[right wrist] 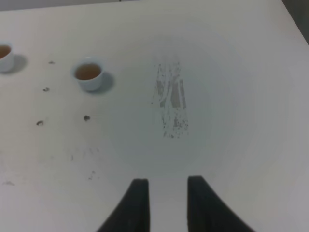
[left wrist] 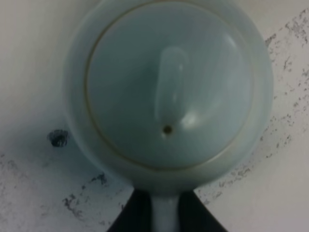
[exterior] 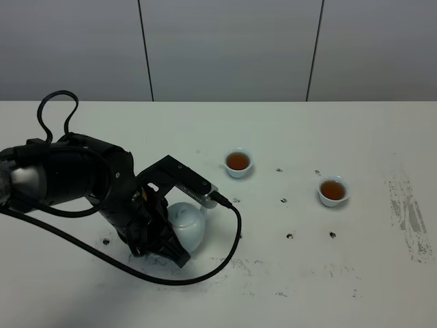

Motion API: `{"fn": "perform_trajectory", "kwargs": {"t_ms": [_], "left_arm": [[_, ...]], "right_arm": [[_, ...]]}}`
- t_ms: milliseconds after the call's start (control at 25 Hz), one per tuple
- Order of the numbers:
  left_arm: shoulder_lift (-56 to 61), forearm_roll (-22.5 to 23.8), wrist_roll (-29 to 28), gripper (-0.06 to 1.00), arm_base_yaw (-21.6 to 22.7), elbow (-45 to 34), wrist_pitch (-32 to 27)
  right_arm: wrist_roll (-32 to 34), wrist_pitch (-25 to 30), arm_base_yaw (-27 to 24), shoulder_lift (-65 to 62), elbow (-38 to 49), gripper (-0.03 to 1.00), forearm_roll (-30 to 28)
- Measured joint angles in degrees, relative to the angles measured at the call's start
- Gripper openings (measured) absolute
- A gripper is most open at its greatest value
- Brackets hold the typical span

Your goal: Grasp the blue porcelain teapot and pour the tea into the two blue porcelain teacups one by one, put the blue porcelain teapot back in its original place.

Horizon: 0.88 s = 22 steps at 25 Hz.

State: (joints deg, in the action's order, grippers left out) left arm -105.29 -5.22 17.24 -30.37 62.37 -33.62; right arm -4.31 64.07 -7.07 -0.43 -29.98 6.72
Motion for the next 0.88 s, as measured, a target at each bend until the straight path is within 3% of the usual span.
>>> {"fn": "perform_trajectory", "kwargs": {"t_ms": [280, 880], "left_arm": [[0.0, 0.0, 0.05, 0.12, 0.0, -2.01, 6.27], [-1.85, 0.0, 0.8, 0.12, 0.0, -2.24, 8.26]], "right_arm": [[0.0, 0.0, 0.0, 0.0, 0.0, 0.21, 0.0], [0.0, 0.0, 0.0, 0.0, 0.0, 0.21, 0.0]]}}
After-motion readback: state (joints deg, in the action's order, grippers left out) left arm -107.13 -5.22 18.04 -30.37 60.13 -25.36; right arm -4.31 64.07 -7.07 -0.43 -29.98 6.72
